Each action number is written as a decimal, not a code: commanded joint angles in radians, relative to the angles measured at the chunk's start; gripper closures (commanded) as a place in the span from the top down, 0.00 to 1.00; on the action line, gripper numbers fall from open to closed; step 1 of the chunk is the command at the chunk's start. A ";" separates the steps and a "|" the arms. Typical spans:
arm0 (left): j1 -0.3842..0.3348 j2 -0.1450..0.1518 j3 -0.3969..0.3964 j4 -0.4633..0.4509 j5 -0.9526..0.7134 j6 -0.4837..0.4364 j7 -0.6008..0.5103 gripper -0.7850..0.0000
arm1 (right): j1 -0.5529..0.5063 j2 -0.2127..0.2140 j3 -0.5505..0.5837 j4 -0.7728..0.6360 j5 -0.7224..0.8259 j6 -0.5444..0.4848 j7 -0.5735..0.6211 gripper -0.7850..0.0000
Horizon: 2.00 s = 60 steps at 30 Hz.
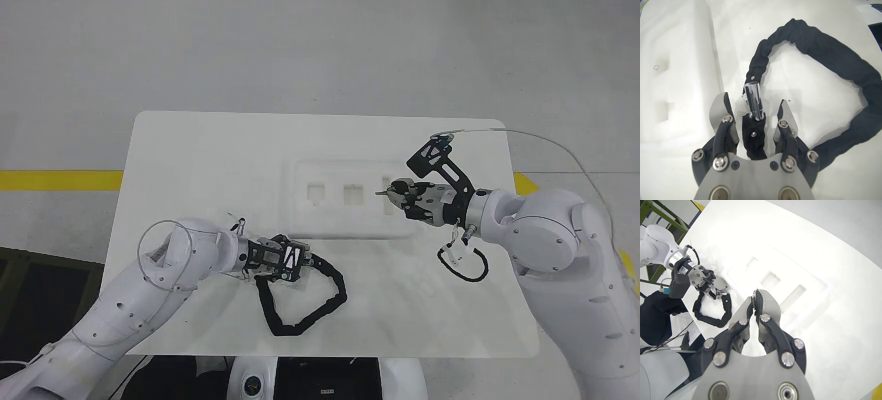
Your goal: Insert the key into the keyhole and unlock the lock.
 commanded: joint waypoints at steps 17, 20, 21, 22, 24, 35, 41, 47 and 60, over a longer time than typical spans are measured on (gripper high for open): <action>-0.011 -0.021 0.000 0.006 -0.102 -0.026 -0.125 0.29 | 0.000 0.000 0.000 0.000 0.000 0.000 0.000 0.00; -0.017 -0.026 0.000 0.014 -0.126 -0.025 -0.136 0.09 | 0.000 0.000 0.000 0.000 0.000 0.000 0.000 0.00; -0.019 -0.028 0.000 0.018 -0.143 -0.022 -0.139 0.00 | 0.000 0.000 0.000 0.000 0.000 0.000 0.000 0.00; -0.021 -0.030 0.000 0.020 -0.150 -0.024 -0.144 0.00 | 0.000 0.000 0.000 0.000 0.000 0.000 0.000 0.00; -0.024 -0.032 -0.002 0.024 -0.164 -0.022 -0.149 0.00 | 0.000 0.000 0.000 0.000 0.000 0.000 0.000 0.00; 0.024 -0.018 -0.072 0.045 -0.248 -0.033 -0.007 0.00 | 0.000 0.000 0.000 0.000 0.000 0.000 0.000 0.00; 0.080 0.005 -0.127 0.050 -0.214 -0.046 0.211 0.00 | -0.018 0.001 0.000 -0.013 0.028 -0.015 -0.031 0.00; 0.143 0.024 -0.175 0.089 -0.143 0.090 0.489 0.00 | -0.014 0.005 0.008 -0.060 0.122 -0.015 0.010 0.00; 0.166 0.009 -0.155 0.177 -0.109 0.339 0.811 0.00 | 0.042 0.000 -0.101 -0.155 0.188 -0.015 0.065 0.00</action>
